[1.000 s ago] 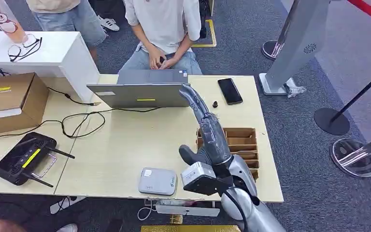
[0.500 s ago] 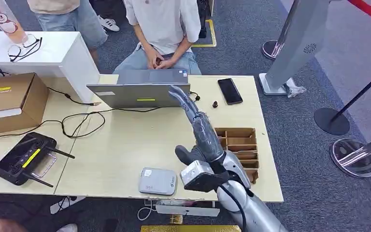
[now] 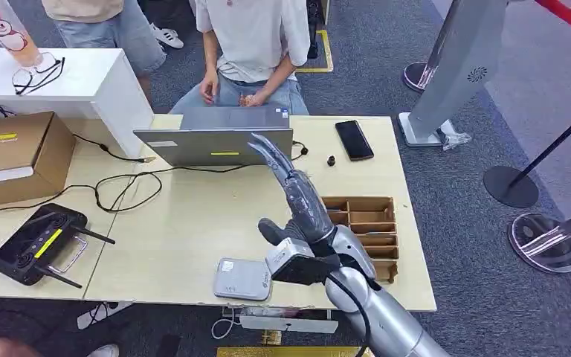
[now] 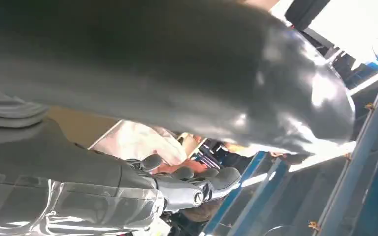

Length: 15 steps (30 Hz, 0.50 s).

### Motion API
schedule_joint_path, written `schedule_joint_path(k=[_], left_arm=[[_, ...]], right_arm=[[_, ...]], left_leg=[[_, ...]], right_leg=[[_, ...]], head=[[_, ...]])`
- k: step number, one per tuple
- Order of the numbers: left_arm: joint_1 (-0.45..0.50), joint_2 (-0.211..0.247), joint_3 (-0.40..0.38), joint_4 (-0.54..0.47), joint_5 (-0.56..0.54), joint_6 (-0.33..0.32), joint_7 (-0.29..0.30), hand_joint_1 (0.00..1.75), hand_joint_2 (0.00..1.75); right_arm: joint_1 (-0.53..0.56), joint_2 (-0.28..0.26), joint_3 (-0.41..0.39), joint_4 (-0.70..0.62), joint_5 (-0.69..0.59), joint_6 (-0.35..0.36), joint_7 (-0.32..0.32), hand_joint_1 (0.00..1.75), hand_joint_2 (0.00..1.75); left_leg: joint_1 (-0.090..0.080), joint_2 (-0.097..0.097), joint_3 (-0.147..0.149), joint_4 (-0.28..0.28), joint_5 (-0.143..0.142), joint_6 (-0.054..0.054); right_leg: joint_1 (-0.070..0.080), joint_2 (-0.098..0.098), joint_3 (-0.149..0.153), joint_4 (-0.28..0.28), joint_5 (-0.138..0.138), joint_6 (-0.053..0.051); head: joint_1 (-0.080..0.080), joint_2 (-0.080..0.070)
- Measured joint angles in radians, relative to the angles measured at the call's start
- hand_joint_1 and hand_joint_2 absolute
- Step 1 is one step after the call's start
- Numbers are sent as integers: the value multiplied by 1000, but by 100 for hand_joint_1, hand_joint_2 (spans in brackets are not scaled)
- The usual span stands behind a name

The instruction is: Pass the card to the sensor for recognition and then transmit it.

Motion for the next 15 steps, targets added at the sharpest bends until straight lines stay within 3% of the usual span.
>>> schedule_joint_path(k=[15], left_arm=[[-1, -3, 6, 0, 3, -32, -1, 0, 0]], right_arm=[[-26, 15, 7, 54, -14, -6, -19, 0, 0]], left_leg=[[0, 0, 0, 0, 0, 0]], right_leg=[[0, 0, 0, 0, 0, 0]], head=[[0, 0]])
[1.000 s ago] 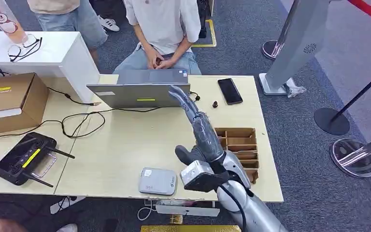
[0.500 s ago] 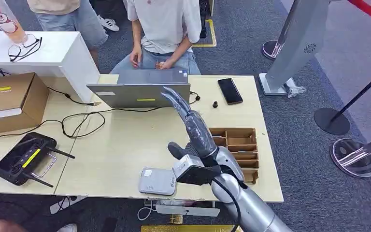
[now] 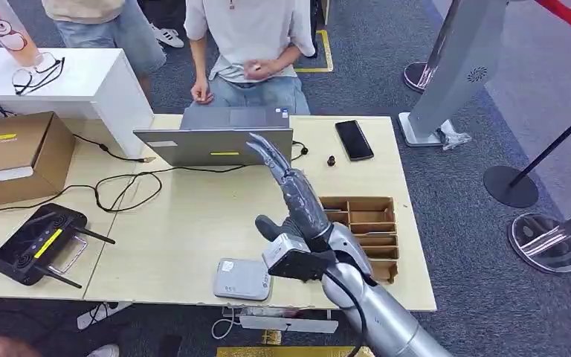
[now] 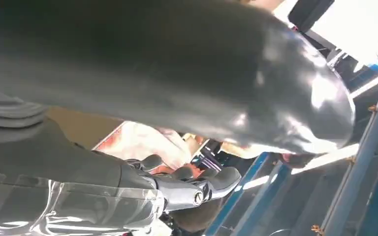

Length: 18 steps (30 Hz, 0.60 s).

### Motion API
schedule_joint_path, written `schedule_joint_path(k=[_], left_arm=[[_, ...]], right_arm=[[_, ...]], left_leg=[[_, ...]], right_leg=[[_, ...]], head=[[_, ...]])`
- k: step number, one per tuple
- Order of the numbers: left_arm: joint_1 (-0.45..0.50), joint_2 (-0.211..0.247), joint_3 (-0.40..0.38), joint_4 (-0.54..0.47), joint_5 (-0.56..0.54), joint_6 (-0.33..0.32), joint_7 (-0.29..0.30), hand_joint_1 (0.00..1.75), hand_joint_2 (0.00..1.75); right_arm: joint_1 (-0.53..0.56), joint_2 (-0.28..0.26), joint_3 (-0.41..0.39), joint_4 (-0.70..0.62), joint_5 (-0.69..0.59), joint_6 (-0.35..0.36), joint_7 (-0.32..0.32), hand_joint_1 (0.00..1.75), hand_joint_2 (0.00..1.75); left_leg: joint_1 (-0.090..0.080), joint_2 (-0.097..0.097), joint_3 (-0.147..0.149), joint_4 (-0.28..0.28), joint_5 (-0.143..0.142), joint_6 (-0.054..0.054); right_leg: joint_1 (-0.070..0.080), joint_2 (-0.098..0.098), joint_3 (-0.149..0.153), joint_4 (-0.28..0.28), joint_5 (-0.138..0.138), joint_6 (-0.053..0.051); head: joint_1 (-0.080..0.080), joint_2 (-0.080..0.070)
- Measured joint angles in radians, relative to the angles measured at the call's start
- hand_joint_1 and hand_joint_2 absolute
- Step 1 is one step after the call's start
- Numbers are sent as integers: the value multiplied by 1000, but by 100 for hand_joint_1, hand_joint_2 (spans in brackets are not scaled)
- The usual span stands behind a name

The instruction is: Pass the card to the sensor for recognition and then transmit it.

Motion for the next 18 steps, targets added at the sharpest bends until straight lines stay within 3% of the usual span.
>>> schedule_joint_path(k=[6, 12, 18], left_arm=[[4, -11, 13, 0, 8, -6, -17, 0, 0], [55, 24, 14, 0, -10, -59, -87, 0, 0], [67, 34, 14, 0, -30, -66, -82, 0, 0]], right_arm=[[-25, 28, 17, 45, 6, -21, -2, 0, 0], [-1, 25, 10, 41, 37, -68, 8, 0, 0], [22, 16, 0, 23, 40, -71, 8, 0, 0]], left_leg=[[0, 0, 0, 0, 0, 0], [0, 1, 0, 0, 0, 0], [0, 0, 0, 0, 0, 0]], right_leg=[[0, -1, 0, 0, 0, 0], [0, 1, -1, 0, 0, 0], [0, 1, -1, 0, -1, 0]], head=[[0, 0], [0, 0], [0, 0]])
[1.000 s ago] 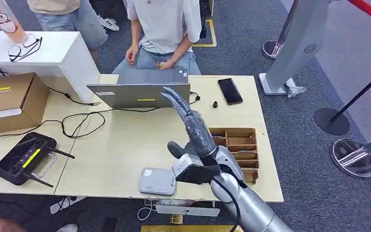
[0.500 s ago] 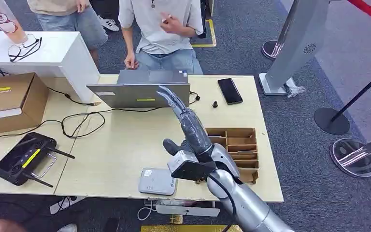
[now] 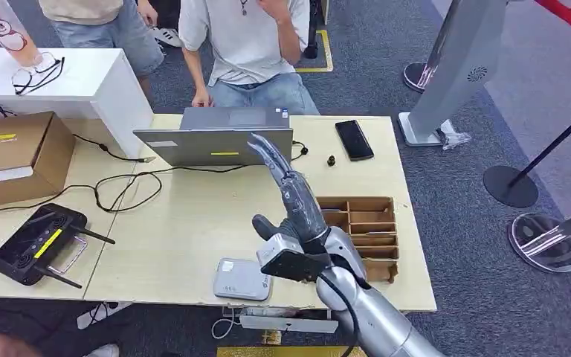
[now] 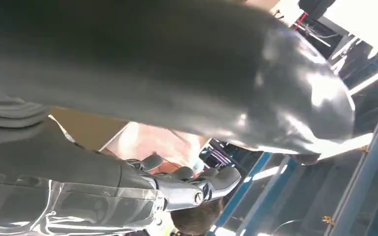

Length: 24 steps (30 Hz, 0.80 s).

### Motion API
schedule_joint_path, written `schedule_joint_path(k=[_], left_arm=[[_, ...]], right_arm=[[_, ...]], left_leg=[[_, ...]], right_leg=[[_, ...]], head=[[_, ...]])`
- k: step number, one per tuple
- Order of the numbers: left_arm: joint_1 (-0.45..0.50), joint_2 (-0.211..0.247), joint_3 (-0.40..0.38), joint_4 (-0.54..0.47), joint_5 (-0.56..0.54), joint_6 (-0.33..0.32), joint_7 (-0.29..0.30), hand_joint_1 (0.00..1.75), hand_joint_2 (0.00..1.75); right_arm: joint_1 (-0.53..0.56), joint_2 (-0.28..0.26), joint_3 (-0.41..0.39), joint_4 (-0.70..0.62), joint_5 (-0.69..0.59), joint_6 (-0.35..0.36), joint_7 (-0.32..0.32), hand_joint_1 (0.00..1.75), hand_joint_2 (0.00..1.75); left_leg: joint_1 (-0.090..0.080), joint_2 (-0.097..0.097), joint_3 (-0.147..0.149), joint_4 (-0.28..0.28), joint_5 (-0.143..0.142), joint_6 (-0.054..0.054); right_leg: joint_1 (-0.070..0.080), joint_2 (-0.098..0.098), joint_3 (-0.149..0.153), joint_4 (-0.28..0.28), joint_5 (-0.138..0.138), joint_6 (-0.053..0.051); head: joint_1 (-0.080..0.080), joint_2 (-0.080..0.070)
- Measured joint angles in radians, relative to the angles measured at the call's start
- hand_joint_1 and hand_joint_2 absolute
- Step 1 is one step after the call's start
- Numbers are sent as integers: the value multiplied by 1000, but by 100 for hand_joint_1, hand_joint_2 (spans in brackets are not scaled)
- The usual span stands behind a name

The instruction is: Pass the card to the sensor for recognition and then transmit it.

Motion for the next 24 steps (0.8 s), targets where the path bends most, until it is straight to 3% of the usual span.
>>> schedule_joint_path(k=[24], left_arm=[[-7, 11, -29, 0, -66, -48, 6, 0, 0]], right_arm=[[96, -50, -19, -137, 71, -72, 67, 0, 0]], left_leg=[[0, 0, 0, 0, 0, 0]], right_leg=[[0, 0, 0, 0, 0, 0]], head=[[0, 0]])
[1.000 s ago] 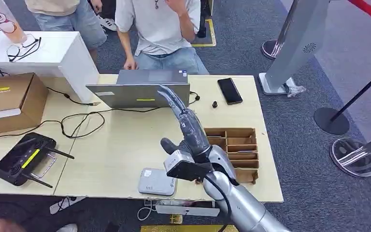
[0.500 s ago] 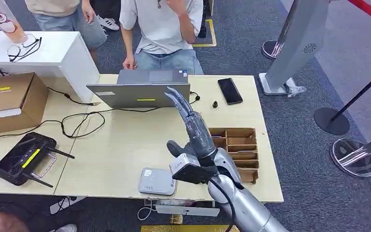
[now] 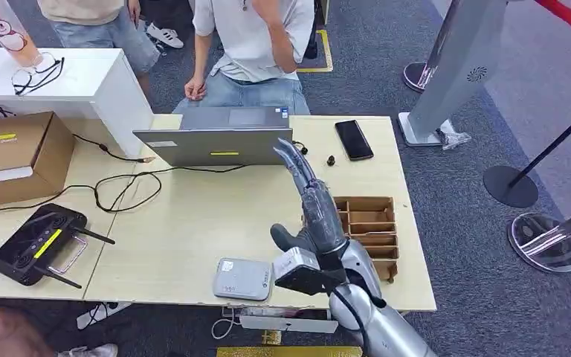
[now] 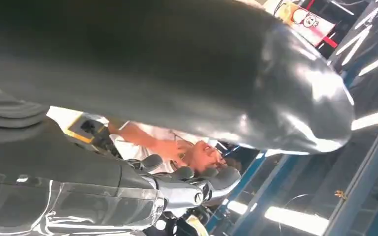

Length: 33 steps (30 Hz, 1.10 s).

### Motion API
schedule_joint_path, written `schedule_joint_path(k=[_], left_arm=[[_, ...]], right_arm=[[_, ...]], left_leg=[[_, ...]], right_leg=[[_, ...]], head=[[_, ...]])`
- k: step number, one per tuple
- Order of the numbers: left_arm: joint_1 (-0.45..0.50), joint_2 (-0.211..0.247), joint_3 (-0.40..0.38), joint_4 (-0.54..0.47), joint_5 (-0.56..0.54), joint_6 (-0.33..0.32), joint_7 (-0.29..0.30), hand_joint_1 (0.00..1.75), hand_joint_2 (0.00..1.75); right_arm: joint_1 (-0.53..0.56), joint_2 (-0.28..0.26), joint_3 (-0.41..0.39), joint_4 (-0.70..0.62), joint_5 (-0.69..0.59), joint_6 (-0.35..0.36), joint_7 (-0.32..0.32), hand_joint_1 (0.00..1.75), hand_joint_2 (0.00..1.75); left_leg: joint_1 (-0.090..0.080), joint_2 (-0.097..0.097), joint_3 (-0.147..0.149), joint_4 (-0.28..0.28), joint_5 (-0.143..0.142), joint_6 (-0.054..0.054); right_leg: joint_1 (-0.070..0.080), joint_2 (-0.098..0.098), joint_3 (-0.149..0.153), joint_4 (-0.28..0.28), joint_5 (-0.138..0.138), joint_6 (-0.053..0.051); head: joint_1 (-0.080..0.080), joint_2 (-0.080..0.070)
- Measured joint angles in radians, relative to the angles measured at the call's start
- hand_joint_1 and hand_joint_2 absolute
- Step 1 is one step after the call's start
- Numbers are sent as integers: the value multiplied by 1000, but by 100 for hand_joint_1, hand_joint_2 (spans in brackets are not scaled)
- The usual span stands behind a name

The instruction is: Pass the card to the sensor for recognition and then transmit it.

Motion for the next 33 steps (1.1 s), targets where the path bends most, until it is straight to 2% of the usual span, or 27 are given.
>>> schedule_joint_path(k=[5, 12, 22, 33], left_arm=[[0, 5, 0, 0, 11, 6, -1, 0, 0], [8, 13, 7, 0, 51, 36, 7, 0, 0], [17, 10, 18, 0, 66, 43, -3, 0, 0], [33, 10, 44, 0, 90, 46, -24, 0, 0]], right_arm=[[7, -5, 0, -10, 5, 10, 6, 0, 0], [-30, 7, 2, 9, -3, 73, 4, 0, 0], [-56, 25, 2, 30, 16, 77, 9, 0, 0], [-64, 50, 9, 29, 30, 113, 26, 0, 0]], left_leg=[[0, 0, 0, 0, 0, 0], [0, 0, 0, 0, 0, 0], [0, 0, -1, 0, 0, 0], [0, 0, 0, 0, 0, 0]], right_leg=[[0, 0, 0, 0, 0, 0], [0, 0, 0, 0, 0, 0], [0, -1, 0, 0, 0, 0], [0, -1, 0, 0, 0, 0]], head=[[0, 0], [0, 0], [0, 0], [0, 0]])
